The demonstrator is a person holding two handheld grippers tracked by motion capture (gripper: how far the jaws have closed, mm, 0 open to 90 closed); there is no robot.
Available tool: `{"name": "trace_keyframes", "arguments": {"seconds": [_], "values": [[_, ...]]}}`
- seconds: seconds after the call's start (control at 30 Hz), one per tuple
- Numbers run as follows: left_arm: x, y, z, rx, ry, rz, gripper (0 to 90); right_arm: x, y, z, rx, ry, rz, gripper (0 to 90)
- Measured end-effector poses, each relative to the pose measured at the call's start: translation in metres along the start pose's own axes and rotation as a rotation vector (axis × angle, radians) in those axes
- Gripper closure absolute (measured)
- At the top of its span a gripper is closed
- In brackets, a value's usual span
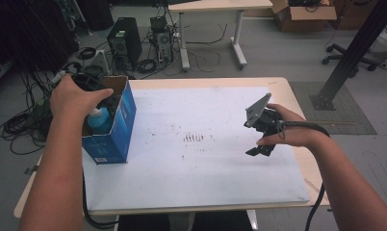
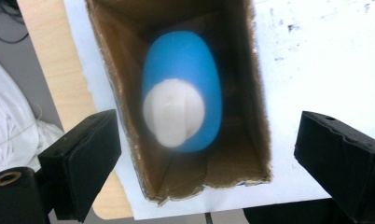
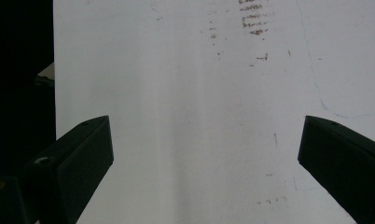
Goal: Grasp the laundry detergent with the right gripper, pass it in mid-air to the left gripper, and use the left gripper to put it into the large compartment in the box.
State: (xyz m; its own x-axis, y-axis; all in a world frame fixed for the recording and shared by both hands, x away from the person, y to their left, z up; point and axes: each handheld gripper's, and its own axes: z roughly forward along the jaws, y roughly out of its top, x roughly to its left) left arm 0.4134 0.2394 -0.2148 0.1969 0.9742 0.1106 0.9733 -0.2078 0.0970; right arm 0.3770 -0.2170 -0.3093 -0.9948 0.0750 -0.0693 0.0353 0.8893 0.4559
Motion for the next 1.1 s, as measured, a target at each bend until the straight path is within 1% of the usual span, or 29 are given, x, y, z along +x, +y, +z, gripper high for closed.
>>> {"name": "trace_keyframes", "arguments": {"seconds": [0.03,0.07,0.1,0.2,0.27,0.4,0.47,0.5,0.57,0.67,0.77,0.8,0.83,0.97,1.0,1.1], "values": [[-0.002,0.0,-0.002,-0.004,-0.014,0.013,4.6,0.0,0.0,0.0,0.0,0.0,0.0,3.3],[-0.003,0.0,-0.003,-0.006,-0.029,0.019,4.8,0.0,-0.001,0.0,0.002,-0.001,0.003,3.3],[-0.004,0.0,-0.004,-0.013,-0.032,0.028,5.1,0.001,-0.001,0.0,0.003,-0.001,0.002,3.3],[-0.01,0.001,-0.007,-0.018,-0.015,0.066,4.6,0.001,-0.001,0.0,0.001,-0.001,0.002,3.3],[-0.013,0.002,-0.008,-0.003,-0.018,0.084,4.8,0.002,-0.002,0.0,0.002,-0.001,0.004,3.3],[-0.021,0.003,-0.01,-0.011,-0.011,0.136,4.9,0.002,-0.003,-0.001,0.0,-0.002,0.005,3.3],[-0.026,0.004,-0.012,-0.01,-0.013,0.172,4.9,0.003,-0.004,-0.002,0.004,-0.004,0.012,3.3],[-0.027,0.004,-0.012,-0.005,-0.011,0.187,4.8,0.003,-0.005,-0.002,0.002,-0.006,0.006,3.3],[-0.033,0.005,-0.014,0.001,-0.015,0.216,4.9,0.003,-0.005,-0.003,0.002,-0.009,0.011,3.3],[-0.043,0.006,-0.017,-0.004,-0.027,0.281,4.9,0.003,-0.006,-0.005,-0.001,-0.011,0.012,3.3],[-0.056,0.007,-0.021,-0.014,-0.041,0.345,4.9,0.005,-0.007,-0.005,-0.001,-0.013,0.014,3.3],[-0.061,0.008,-0.022,-0.018,-0.04,0.369,4.9,0.005,-0.007,-0.005,0.0,-0.014,0.012,3.3],[-0.066,0.008,-0.024,-0.025,-0.043,0.385,4.9,0.006,-0.007,-0.005,0.002,-0.013,0.012,3.3],[-0.087,0.009,-0.03,-0.052,-0.07,0.468,4.9,0.007,-0.006,-0.006,-0.006,-0.015,0.009,3.3],[-0.091,0.009,-0.032,-0.05,-0.071,0.5,4.9,0.007,-0.006,-0.006,-0.007,-0.016,0.01,3.3],[-0.104,0.011,-0.037,-0.058,-0.081,0.575,4.9,0.009,-0.006,-0.007,-0.004,-0.016,0.006,3.3]]}}
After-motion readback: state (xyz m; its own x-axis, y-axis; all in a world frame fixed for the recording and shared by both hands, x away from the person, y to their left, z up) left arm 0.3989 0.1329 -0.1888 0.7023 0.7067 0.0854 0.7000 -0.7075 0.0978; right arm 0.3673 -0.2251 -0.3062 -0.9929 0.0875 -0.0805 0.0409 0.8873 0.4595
